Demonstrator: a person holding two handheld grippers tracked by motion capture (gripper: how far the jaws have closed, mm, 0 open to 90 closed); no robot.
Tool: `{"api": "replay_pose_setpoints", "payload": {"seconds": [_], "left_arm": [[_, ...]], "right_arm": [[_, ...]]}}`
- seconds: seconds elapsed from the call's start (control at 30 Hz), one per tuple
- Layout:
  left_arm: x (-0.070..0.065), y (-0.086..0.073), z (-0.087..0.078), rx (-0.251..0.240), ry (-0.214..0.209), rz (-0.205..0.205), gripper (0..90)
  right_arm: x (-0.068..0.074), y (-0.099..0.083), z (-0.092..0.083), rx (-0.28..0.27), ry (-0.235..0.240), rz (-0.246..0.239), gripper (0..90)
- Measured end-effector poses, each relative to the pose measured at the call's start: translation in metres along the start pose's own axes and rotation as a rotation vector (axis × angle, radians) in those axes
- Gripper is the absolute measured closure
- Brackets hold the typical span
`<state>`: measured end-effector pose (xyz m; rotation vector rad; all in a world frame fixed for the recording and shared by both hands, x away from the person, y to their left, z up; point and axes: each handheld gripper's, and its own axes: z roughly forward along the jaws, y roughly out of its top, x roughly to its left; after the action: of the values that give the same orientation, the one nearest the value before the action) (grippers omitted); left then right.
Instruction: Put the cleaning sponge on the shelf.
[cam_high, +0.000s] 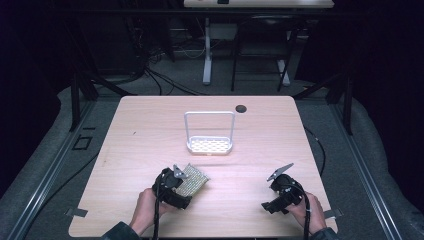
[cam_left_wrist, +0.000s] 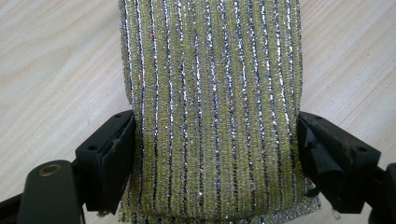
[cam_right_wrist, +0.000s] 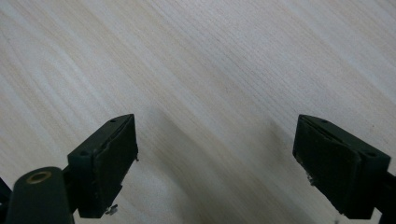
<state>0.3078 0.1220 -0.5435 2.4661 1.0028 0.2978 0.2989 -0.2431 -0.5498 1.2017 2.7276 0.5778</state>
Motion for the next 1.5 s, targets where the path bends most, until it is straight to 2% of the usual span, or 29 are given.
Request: {"api": "replay_pose_setpoints", "payload": {"seconds": [0.17,0.33,0.73,1.0,1.2,1.5], "left_arm": [[0.008,0.003,-0.002,-0.02,0.002,-0.008,18.1],[0.021,0.013,0.002,-0.032,0.018,-0.008,18.3],[0.033,0.031,0.002,-0.059,0.026,0.004,18.5],[0.03,0.039,0.007,-0.044,0.036,0.041,18.4],[0.028,0.047,0.009,-0.054,0.036,0.053,18.4],[0.027,0.056,0.011,-0.068,0.038,0.048,18.4]], "right_arm": [[0.0,0.002,0.003,0.008,0.002,-0.004,13.4],[0.0,0.001,0.004,0.013,0.009,0.0,13.4],[-0.002,0.0,0.004,0.016,0.002,-0.001,13.4],[-0.002,0.001,0.003,0.01,0.007,-0.001,13.4],[-0.001,0.0,0.004,0.015,0.013,-0.001,13.4],[-0.001,0.001,0.005,0.019,0.015,-0.007,13.4]]}}
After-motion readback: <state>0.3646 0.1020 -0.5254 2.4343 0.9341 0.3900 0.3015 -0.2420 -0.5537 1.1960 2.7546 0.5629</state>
